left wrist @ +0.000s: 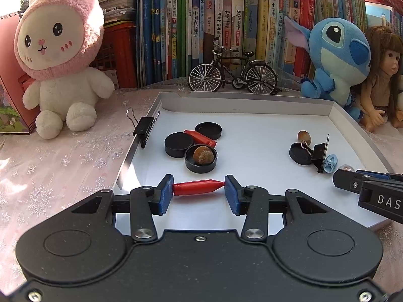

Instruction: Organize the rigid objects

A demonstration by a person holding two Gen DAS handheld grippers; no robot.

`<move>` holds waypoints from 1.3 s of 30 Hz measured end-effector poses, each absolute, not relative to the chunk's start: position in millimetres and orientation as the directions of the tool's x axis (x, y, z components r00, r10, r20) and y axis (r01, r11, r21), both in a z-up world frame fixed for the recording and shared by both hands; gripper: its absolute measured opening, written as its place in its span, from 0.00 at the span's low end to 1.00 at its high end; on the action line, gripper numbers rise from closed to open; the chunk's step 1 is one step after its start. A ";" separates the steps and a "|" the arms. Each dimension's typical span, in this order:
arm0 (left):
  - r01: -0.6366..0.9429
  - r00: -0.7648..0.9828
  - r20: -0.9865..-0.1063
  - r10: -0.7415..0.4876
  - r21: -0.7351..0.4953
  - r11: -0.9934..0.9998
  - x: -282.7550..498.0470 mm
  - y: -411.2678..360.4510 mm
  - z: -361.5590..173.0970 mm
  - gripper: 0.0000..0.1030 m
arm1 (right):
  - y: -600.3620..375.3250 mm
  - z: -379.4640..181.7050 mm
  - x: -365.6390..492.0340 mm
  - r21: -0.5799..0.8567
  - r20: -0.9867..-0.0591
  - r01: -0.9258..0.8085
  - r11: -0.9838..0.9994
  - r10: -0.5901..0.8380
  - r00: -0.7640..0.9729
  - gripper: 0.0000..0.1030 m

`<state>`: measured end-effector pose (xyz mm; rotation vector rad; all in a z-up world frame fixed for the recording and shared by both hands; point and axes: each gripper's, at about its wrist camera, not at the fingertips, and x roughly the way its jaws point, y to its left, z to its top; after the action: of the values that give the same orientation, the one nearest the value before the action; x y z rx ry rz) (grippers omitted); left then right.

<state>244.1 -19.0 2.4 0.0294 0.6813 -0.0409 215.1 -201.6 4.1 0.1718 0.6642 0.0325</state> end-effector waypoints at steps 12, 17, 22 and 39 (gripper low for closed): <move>0.055 0.785 -0.619 -0.031 0.021 0.998 243.2 -19.1 1.0 0.42 | -200.7 3.7 213.0 0.165 -0.599 0.019 0.986 0.085 0.796 0.37; 0.083 0.776 -0.627 -0.065 0.000 0.997 241.9 -20.7 2.7 0.58 | -201.8 3.6 210.6 0.178 -0.591 0.016 0.984 0.094 0.801 0.52; 0.080 0.797 -0.601 -0.057 0.013 0.997 228.3 -23.7 10.4 0.84 | -199.3 6.4 201.6 0.192 -0.564 -0.006 0.981 0.115 0.817 0.62; 0.108 0.812 -0.573 -0.115 -0.045 0.993 176.9 -7.2 34.0 0.92 | -211.2 34.4 152.1 0.200 -0.495 0.016 0.980 0.087 0.865 0.94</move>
<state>176.9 -7.2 34.0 -0.0109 0.6126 -0.1189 152.1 -211.2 34.4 0.2006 0.5256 0.0372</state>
